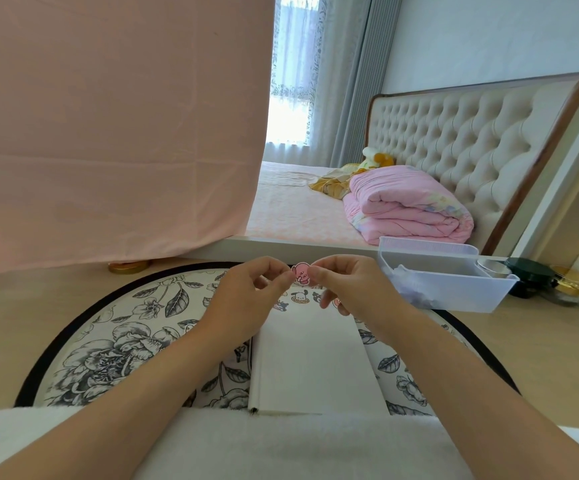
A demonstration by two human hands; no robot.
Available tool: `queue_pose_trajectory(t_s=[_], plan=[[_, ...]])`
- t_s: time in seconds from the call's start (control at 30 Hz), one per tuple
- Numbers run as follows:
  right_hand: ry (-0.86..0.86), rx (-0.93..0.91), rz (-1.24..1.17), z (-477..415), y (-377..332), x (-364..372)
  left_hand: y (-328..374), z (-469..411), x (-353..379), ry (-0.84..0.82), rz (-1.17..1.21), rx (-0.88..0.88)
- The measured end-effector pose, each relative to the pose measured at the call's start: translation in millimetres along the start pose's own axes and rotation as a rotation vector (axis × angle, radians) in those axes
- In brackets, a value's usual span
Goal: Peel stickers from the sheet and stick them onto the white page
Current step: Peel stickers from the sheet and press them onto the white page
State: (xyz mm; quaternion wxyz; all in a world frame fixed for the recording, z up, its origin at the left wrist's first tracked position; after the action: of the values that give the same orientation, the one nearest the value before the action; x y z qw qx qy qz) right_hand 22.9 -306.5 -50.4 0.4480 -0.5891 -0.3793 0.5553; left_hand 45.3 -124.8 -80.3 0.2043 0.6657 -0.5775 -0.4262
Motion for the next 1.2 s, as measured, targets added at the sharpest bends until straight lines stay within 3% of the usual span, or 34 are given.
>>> queue_pose_trajectory(t_s=[0.2, 0.3, 0.4, 0.5, 1.2], plan=[[0.099, 0.088, 0.041, -4, 6, -8, -7, 1, -3, -0.143, -0.379, 0.084], [0.027, 0.173, 0.082, -3, 13, -11, -17, 3, -4, -0.316, -0.575, 0.142], [-0.076, 0.272, 0.155, 0, 12, -2, -24, 5, -5, -0.401, -0.561, 0.104], [-0.064, 0.316, 0.232, -3, 7, 6, -26, 5, -3, -0.400, -0.579, 0.117], [0.077, 0.189, 0.569, -18, 13, 18, -28, 6, -2, -0.360, -0.599, 0.199]])
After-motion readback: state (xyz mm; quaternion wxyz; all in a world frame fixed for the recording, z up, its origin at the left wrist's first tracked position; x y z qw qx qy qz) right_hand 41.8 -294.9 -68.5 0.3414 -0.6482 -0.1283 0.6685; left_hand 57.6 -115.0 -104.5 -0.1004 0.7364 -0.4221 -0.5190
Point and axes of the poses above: each hand's wrist, its own z-axis away from the middle knuckle, its own x-axis out of the palm, y = z × x, the point moved 1 cm from there along -z, towards the middle knuckle, and after that the axes turned 9 degrees about x, right-handed, at the moved point
